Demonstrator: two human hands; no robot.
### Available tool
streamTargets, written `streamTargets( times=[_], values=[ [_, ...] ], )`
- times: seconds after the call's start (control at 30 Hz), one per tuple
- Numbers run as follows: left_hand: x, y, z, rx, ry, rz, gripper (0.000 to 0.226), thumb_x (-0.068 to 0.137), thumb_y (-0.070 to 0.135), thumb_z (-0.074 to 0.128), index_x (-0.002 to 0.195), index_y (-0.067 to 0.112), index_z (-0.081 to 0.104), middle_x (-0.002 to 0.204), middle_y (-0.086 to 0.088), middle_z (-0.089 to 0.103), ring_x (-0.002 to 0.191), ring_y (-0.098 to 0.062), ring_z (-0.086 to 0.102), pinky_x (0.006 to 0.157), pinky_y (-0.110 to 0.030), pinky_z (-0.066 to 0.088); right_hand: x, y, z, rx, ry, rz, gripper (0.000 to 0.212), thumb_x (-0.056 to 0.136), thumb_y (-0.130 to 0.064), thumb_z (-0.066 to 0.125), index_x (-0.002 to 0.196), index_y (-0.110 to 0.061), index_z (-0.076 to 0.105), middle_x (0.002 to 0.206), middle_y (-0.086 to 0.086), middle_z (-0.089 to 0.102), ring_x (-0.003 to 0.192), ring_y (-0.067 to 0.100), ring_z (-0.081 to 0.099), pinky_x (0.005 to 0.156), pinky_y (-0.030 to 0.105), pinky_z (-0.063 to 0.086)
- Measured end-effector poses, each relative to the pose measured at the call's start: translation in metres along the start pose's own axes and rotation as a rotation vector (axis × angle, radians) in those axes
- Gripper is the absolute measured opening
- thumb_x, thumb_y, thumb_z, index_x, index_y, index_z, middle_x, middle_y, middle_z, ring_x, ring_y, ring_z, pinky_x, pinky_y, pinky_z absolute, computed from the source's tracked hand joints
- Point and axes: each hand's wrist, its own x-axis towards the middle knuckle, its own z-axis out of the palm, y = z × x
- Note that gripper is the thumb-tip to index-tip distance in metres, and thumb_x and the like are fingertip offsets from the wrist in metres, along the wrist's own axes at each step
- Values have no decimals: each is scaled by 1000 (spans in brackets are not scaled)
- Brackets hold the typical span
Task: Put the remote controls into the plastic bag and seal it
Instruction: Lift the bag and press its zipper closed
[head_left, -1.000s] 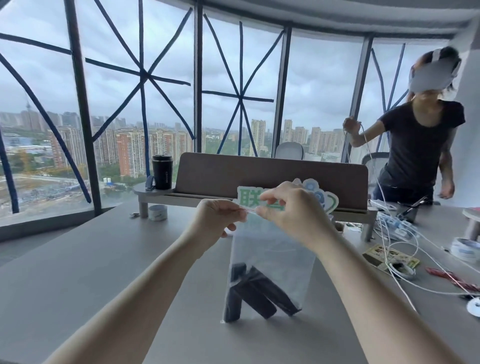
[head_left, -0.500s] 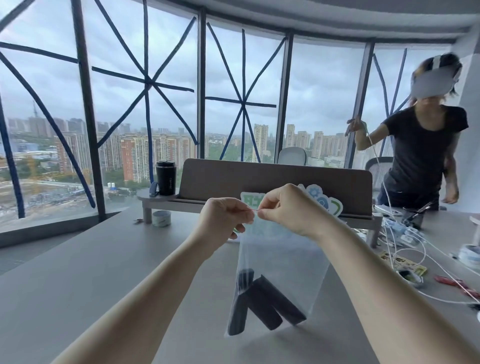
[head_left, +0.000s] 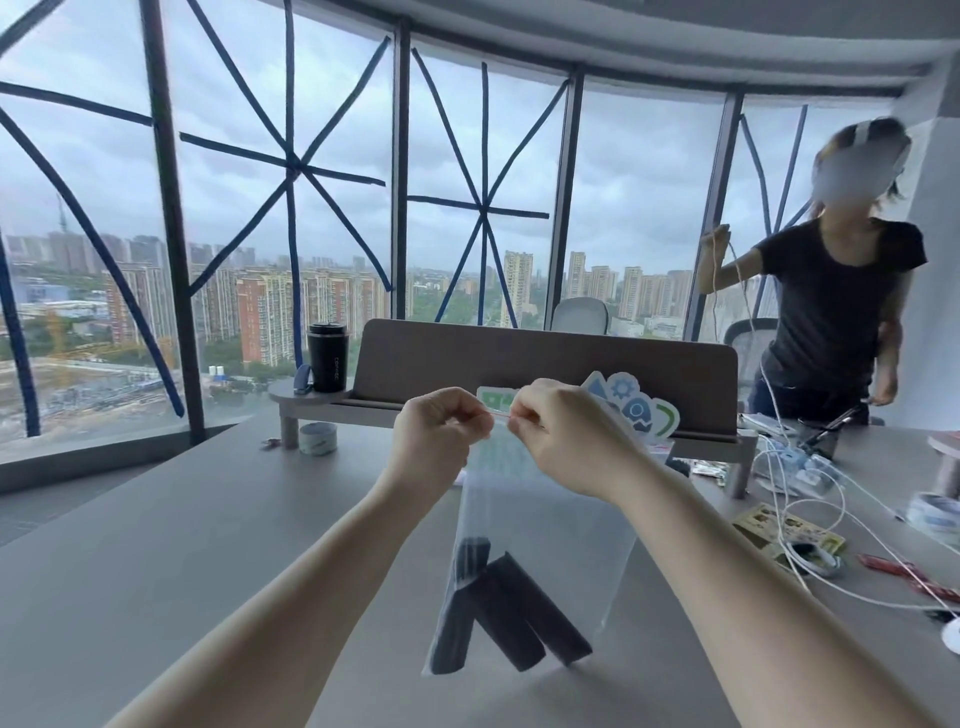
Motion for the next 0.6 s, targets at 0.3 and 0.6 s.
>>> streamTargets(
  times=[0.3,0.6],
  values=[
    [12,-14,-27,-57,164,-39,23,78,-5,62,62,13,65,51,5,57,38,-10,36,38,-16,30,-20,29,-6,-99,23,54,22,97,-35,49,86,-20,61,95,-7,64,89,23,61,79,37,49],
    [13,-23,-48,-72,250,-37,28,79,-7,59,59,14,62,40,10,50,39,-10,34,36,-15,29,-38,39,-11,-162,11,63,22,98,-37,46,82,-25,55,87,-13,54,79,19,57,74,35,48]
  ],
)
